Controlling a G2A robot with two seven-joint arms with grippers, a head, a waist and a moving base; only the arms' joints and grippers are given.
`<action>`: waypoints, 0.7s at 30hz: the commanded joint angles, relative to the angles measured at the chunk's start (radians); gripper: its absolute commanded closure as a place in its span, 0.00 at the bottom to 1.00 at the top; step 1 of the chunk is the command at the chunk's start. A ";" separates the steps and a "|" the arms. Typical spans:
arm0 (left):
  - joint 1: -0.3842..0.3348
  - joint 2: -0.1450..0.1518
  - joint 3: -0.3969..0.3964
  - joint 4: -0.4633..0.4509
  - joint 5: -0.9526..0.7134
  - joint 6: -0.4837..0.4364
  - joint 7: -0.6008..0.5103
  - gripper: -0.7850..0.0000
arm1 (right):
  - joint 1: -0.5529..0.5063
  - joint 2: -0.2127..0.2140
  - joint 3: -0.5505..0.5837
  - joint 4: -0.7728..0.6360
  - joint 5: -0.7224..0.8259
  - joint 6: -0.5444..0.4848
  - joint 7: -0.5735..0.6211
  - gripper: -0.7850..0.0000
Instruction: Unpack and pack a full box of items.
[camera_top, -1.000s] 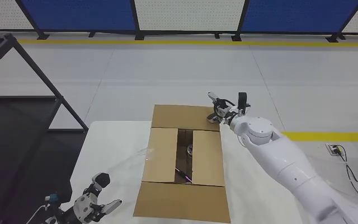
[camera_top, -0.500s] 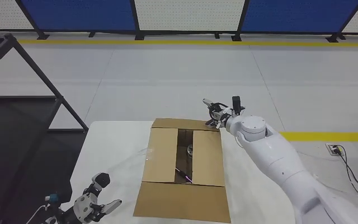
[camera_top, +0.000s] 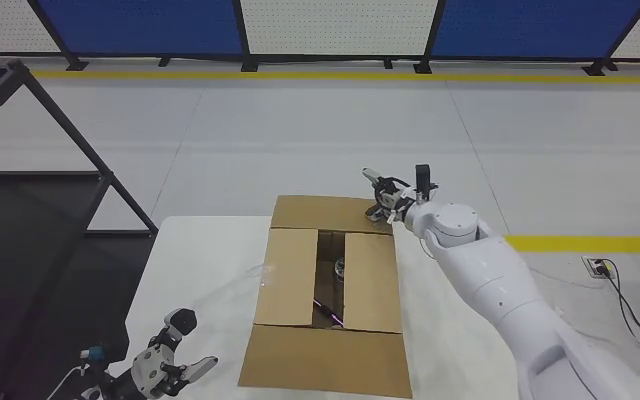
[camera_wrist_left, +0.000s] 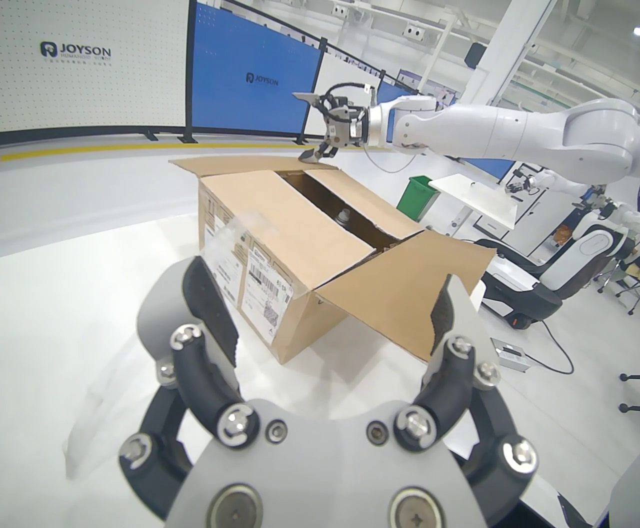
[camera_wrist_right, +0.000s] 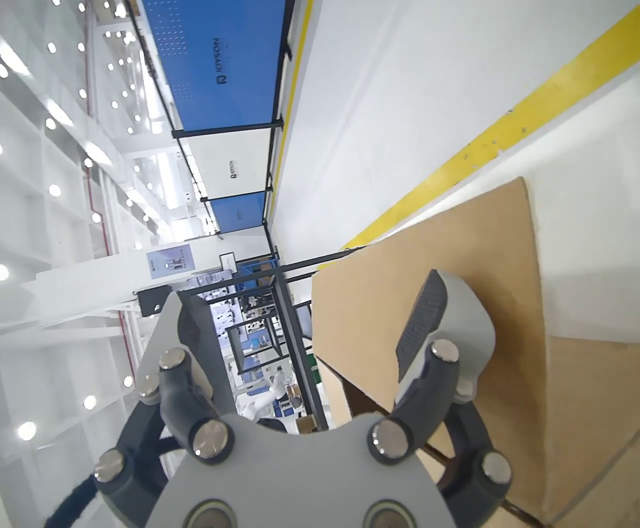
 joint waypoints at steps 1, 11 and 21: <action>0.000 0.000 0.000 0.000 0.000 0.000 0.000 0.00 | -0.003 0.004 0.018 -0.006 0.003 -0.051 0.042 0.00; 0.000 0.000 0.000 0.000 0.000 0.000 0.000 0.00 | -0.054 0.043 0.060 -0.135 -0.079 -0.174 0.397 0.00; 0.002 -0.001 0.003 -0.007 0.001 0.018 0.006 0.00 | -0.088 0.065 0.085 -0.217 -0.142 -0.125 0.412 0.00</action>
